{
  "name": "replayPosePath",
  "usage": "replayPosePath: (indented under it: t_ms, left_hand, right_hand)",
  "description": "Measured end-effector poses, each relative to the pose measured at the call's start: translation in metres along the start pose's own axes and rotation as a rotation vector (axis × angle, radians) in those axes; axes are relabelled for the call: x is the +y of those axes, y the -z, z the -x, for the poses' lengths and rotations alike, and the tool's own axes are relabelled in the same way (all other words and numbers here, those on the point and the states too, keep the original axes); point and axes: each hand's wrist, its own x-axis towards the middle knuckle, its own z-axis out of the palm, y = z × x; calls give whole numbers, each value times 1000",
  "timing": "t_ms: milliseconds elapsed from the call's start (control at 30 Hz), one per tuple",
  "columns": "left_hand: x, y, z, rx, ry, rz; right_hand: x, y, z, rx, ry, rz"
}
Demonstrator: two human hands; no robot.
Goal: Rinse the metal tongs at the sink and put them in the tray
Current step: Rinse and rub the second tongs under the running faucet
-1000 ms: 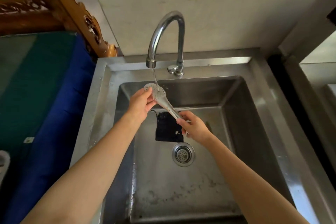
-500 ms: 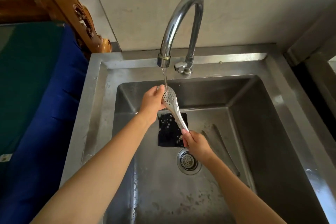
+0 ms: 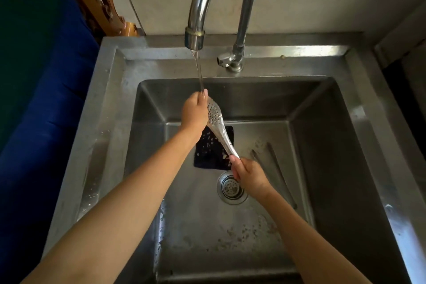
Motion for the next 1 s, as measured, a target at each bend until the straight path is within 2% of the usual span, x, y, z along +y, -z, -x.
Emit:
replayPosePath:
  t_ms: [33, 133, 200, 333, 433, 533, 600, 667, 733, 867, 1000]
  left_hand:
    - [0, 0, 2, -53, -1, 84]
    - [1, 3, 10, -222, 164, 646]
    - [0, 5, 12, -207, 203, 778]
    - [-1, 9, 11, -125, 226, 535]
    - [-1, 7, 8, -31, 160, 228]
    - [-4, 7, 8, 57, 86, 52]
    - [-6, 7, 14, 17, 73, 127]
    - [-9, 9, 22, -123, 99, 406]
    - [-14, 11, 24, -180, 80, 515]
    - [-9, 13, 23, -79, 121, 321]
    - [-7, 12, 15, 40, 71, 109]
  right_hand:
    - [-1, 2, -1, 0, 2, -10]
    - [-4, 2, -3, -3, -6, -39]
    - [-4, 1, -2, -4, 0, -40]
    - [-4, -4, 2, 9, 9, -32]
    - [-3, -5, 3, 12, 23, -46]
    - [-3, -10, 4, -3, 26, -54]
    - [-2, -10, 4, -2, 19, -79]
    - [-1, -9, 4, -5, 15, -69]
    - [1, -7, 6, -13, 15, -49]
    - [3, -7, 10, -19, 11, -41]
    - [-1, -11, 11, -10, 21, -75]
